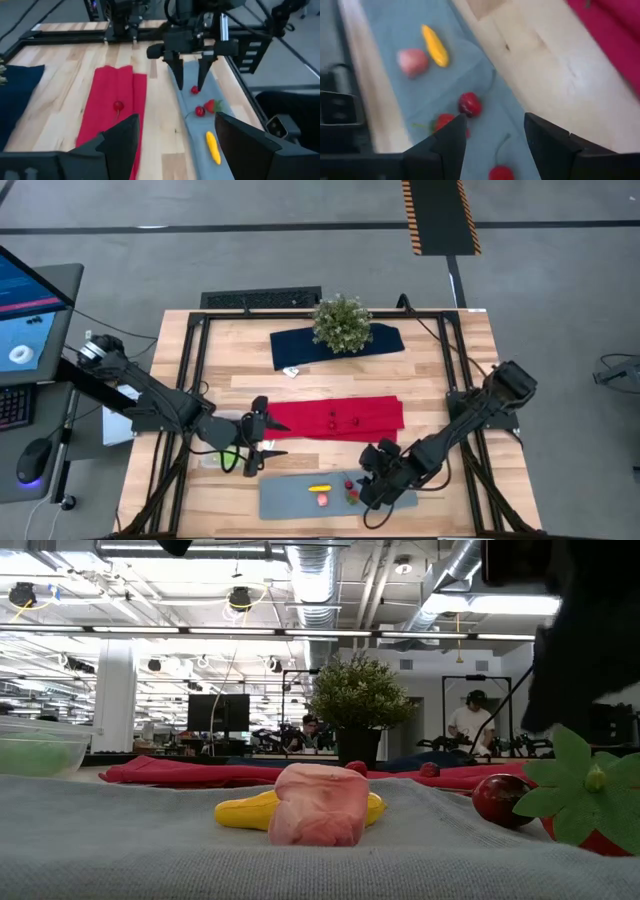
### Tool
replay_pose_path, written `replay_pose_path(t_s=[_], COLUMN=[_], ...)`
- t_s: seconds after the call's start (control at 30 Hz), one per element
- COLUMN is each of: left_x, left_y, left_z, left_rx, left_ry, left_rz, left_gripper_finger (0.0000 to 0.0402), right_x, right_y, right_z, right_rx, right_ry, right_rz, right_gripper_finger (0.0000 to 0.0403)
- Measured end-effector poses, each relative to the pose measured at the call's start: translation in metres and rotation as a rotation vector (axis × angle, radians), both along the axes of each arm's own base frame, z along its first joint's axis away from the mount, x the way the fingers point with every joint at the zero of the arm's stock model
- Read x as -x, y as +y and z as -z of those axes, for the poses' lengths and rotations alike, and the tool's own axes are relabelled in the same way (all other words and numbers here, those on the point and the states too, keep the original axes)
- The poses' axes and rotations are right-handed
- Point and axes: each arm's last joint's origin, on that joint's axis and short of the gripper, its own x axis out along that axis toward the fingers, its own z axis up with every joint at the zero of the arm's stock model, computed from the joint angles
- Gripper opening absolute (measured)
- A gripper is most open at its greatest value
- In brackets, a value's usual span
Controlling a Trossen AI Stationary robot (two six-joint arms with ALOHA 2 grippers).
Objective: Pick and placing Produce into tupperware
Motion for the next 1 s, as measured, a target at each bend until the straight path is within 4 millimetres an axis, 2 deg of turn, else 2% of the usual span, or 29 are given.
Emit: replay_pose_path(t_s=[0.23,0.57,0.7,0.83,1.0], left_x=[-0.011,-0.015,-0.015,-0.015,-0.015], left_y=[-0.01,-0.02,-0.019,-0.019,-0.019], left_z=[0.008,0.009,0.009,0.01,0.01], left_rx=[-0.006,-0.017,-0.02,-0.022,-0.023], left_ry=[-0.026,-0.065,-0.067,-0.065,-0.066], left_rz=[0.02,0.052,0.049,0.049,0.049], left_gripper_finger=[0.0249,0.0249,0.0249,0.0249,0.0249], right_x=[-0.004,0.003,0.003,0.002,0.001], right_y=[0.004,0.01,0.011,0.011,0.01], right_z=[0.026,0.032,0.032,0.031,0.031], right_rx=[0.007,-0.001,-0.006,-0.001,-0.002], right_ry=[0.071,0.097,0.098,0.093,0.089], right_rz=[-0.001,0.017,0.015,-0.003,-0.002], right_gripper_finger=[0.0189,0.0148,0.0104,0.0023,0.0015])
